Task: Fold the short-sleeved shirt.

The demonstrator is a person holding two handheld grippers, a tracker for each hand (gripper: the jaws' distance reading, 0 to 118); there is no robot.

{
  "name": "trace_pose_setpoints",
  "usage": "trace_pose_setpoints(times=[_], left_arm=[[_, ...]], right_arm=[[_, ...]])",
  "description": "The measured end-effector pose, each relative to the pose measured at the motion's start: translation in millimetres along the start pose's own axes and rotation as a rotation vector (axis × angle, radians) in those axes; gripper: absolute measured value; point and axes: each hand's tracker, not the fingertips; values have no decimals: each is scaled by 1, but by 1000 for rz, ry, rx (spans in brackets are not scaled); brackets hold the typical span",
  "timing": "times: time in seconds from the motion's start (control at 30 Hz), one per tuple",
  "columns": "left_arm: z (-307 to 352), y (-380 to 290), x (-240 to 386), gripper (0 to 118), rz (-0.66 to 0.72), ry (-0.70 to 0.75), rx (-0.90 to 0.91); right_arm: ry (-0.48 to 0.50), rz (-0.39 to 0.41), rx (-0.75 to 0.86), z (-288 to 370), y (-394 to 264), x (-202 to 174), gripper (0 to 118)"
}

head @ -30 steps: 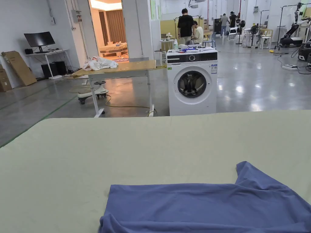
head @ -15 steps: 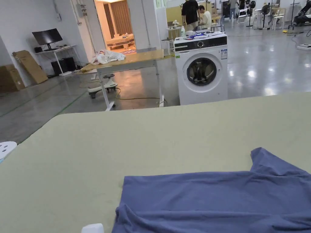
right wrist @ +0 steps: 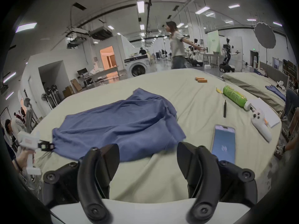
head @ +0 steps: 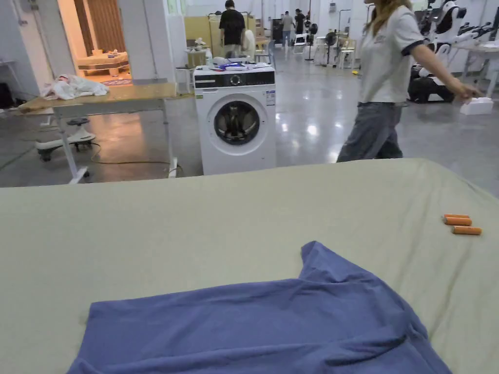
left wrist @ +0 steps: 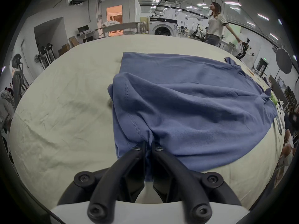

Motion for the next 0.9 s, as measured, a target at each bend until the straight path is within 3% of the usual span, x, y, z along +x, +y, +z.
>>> trace_pose_setpoints(times=[0.1,0.17,0.2,0.23,0.27,0.3,0.37,0.53,0.63,0.73,0.83,0.9], left_arm=[[2,0,5,5,-63,11,-2],[2,1,7,5,-66,19,-8],[2,1,7,5,-64,19,-11],[2,1,6,5,-60,18,-12],[2,1,5,5,-59,16,-12],[1,0,4,5,-61,15,-9],[1,-3,7,5,-79,23,2],[11,6,-3,0,-141,-14,-13],[40,9,-21,0,-43,24,85],[72,6,-28,0,-28,-36,89],[100,-14,-20,0,-123,5,103],[113,-32,-23,0,-110,-1,96]], right_arm=[[-89,-1,-59,-54,13,14,77],[-160,-50,-133,-86,16,25,77],[-189,-82,-178,-98,15,30,69],[-192,-114,-231,-111,12,37,52],[-119,-105,-282,-119,6,40,29],[-75,-106,-286,-121,0,37,22],[-115,7,-218,-109,-1,23,12],[-124,34,-254,-106,13,20,12],[-149,38,-193,-80,23,19,12],[-131,44,-184,-57,27,15,12],[-143,124,-183,-30,15,3,12],[-133,159,-199,-11,-2,-1,11]])
